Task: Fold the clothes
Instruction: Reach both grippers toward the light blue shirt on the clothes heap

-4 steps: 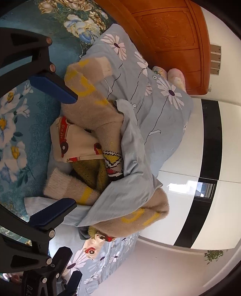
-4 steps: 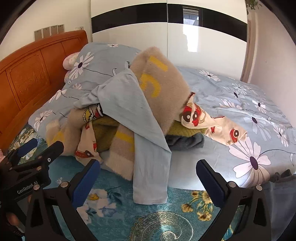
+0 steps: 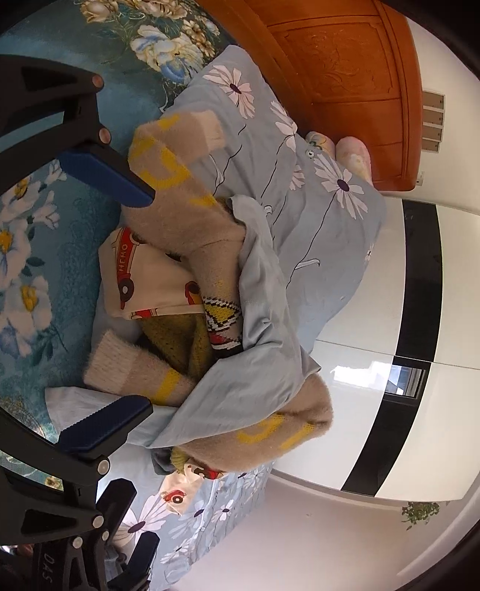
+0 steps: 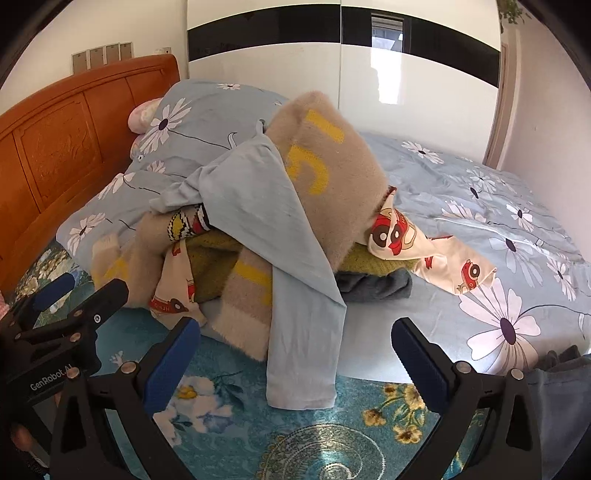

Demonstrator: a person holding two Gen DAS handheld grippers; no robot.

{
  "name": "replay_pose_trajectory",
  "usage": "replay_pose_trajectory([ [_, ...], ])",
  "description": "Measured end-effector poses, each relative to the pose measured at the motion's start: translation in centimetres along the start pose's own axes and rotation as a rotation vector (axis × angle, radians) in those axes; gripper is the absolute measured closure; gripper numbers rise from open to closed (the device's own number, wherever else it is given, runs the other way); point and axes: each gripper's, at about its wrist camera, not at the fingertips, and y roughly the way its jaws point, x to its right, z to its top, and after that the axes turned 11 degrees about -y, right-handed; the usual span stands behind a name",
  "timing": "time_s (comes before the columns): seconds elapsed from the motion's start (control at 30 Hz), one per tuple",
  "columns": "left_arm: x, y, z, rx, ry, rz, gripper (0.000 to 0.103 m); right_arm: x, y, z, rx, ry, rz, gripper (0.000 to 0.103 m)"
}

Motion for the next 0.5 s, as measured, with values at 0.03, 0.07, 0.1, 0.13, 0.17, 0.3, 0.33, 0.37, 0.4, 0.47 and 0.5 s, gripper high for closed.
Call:
replay_pose_trajectory([
  [0.03, 0.0, 0.0, 0.0, 0.001, -0.001, 0.001, 0.0, -0.2, 0.0, 0.1, -0.004, -0.013, -0.002, 0.0],
  [0.07, 0.0, 0.1, 0.1, 0.001, -0.001, 0.001, 0.0, -0.5, 0.0, 0.3, -0.009, -0.026, -0.003, 0.0],
  [0.1, 0.0, 0.1, 0.1, 0.002, -0.002, 0.002, 0.0, -0.7, 0.1, 0.4, -0.013, -0.038, -0.005, 0.0],
  [0.13, 0.0, 0.2, 0.1, 0.003, -0.002, 0.002, 0.0, -1.0, 0.1, 0.5, -0.017, -0.051, -0.006, 0.0],
  [0.17, 0.0, 0.2, 0.2, 0.003, -0.003, 0.003, 0.0, -1.1, 0.2, 0.6, -0.019, -0.058, -0.004, 0.0],
  [0.3, -0.2, 0.4, 0.3, 0.008, -0.018, 0.002, 0.0, -1.1, 0.7, 0.9, -0.009, -0.061, 0.024, 0.0],
  [0.33, -0.2, 0.5, 0.3, 0.011, -0.017, 0.002, 0.0, -1.1, 0.9, 0.9, -0.007, -0.061, 0.031, 0.0],
  [0.37, -0.3, 0.5, 0.2, 0.019, -0.017, 0.002, 0.0, -1.1, 1.1, 0.9, -0.007, -0.062, 0.036, 0.0],
  [0.4, -0.3, 0.6, 0.2, 0.028, -0.018, 0.002, 0.0, -1.1, 1.5, 0.9, -0.012, -0.061, 0.038, 0.0],
  [0.47, -0.4, 0.7, 0.1, 0.045, -0.018, 0.001, 0.0, -1.1, 2.1, 0.8, -0.022, -0.06, 0.034, 0.0],
  [0.5, -0.5, 0.9, 0.1, 0.045, -0.018, 0.002, 0.0, -1.1, 2.3, 0.8, -0.026, -0.061, 0.03, 0.0],
])
